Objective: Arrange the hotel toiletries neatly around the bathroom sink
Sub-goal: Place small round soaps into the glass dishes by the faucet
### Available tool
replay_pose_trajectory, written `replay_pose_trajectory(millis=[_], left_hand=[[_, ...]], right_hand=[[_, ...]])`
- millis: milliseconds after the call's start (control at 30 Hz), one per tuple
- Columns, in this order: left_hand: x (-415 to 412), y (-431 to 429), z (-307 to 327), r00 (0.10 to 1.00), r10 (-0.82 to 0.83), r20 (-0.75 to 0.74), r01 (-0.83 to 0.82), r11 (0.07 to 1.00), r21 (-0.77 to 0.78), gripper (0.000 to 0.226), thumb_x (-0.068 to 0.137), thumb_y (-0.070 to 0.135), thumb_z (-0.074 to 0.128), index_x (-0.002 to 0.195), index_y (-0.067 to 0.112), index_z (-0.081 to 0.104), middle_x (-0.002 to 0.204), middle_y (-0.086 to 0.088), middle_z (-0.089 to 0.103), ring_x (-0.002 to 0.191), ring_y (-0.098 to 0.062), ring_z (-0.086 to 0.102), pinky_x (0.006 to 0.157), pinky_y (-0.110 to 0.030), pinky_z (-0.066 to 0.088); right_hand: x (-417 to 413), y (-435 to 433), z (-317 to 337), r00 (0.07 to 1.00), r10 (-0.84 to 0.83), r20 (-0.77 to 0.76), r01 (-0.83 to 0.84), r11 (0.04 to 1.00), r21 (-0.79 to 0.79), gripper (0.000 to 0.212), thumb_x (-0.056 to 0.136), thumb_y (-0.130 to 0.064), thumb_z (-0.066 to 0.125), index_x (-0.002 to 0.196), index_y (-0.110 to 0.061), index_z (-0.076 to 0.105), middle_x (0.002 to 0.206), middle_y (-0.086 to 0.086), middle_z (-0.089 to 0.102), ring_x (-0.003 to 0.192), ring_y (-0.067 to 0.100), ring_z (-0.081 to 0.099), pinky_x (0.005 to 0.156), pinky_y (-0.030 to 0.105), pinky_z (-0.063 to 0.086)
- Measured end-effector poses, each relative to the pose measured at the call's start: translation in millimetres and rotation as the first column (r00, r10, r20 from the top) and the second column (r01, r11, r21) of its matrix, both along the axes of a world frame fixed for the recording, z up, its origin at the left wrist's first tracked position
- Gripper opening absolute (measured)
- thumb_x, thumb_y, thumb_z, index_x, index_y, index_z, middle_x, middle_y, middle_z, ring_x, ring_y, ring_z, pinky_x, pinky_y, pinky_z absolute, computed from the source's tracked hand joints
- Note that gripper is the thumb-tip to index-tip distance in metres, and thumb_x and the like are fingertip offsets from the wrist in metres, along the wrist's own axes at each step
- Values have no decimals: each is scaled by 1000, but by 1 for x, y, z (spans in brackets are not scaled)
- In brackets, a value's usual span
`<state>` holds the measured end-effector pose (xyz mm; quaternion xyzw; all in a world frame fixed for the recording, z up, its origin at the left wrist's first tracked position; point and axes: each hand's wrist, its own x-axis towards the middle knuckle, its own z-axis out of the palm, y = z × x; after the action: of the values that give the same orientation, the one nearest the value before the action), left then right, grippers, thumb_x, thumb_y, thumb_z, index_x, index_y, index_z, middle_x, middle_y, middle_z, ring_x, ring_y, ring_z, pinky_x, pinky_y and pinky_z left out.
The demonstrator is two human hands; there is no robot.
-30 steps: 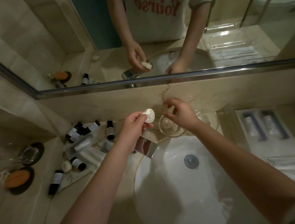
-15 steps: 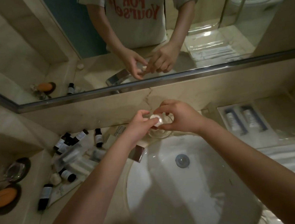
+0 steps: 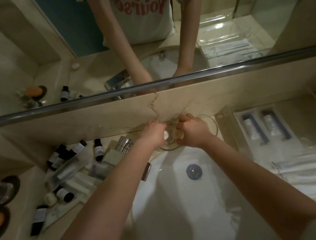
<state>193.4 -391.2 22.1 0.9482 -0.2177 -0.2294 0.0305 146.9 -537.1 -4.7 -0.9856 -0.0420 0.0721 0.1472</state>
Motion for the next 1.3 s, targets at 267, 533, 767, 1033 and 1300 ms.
replay_pose_trajectory(millis=[267,533,767,1033,1300], left_hand=[[6,1,-18,998,41,-41,-38,997,73,50,80,27,66,127,22,49,132,-9,48,124,-30,44,95,-37,41],[4,1,-16,999,32,6,-33,995,95,42,80,27,66,119,17,54,125,-11,52,118,-30,48,90,-35,42],[0,3,-6,998,15,54,-20,996,91,43,79,30,66,118,17,57,121,-9,57,114,-30,51,86,-35,42],[-29,29,30,979,144,141,-96,948,-303,49,85,29,60,131,16,51,133,-11,51,126,-29,39,107,-36,32],[-101,93,69,902,366,230,-194,817,-542,41,86,24,61,125,13,57,130,-7,55,124,-26,44,105,-37,34]], right_hand=[[6,1,-12,1000,4,3,-4,998,56,42,69,-36,70,104,-12,69,110,13,55,111,31,47,83,38,42],[4,1,-11,1000,-19,-3,19,999,39,43,71,-39,69,106,-13,69,108,13,55,107,32,49,81,36,43],[-4,2,0,997,-71,-43,73,996,57,51,73,-39,69,118,-17,61,116,9,53,110,28,47,83,33,40],[-30,6,35,986,-139,92,116,968,221,46,76,-31,69,119,-15,62,116,10,58,107,31,52,90,38,46],[-83,45,86,957,-128,259,24,929,369,35,80,-20,67,113,-13,64,110,7,60,105,26,56,82,26,41]])
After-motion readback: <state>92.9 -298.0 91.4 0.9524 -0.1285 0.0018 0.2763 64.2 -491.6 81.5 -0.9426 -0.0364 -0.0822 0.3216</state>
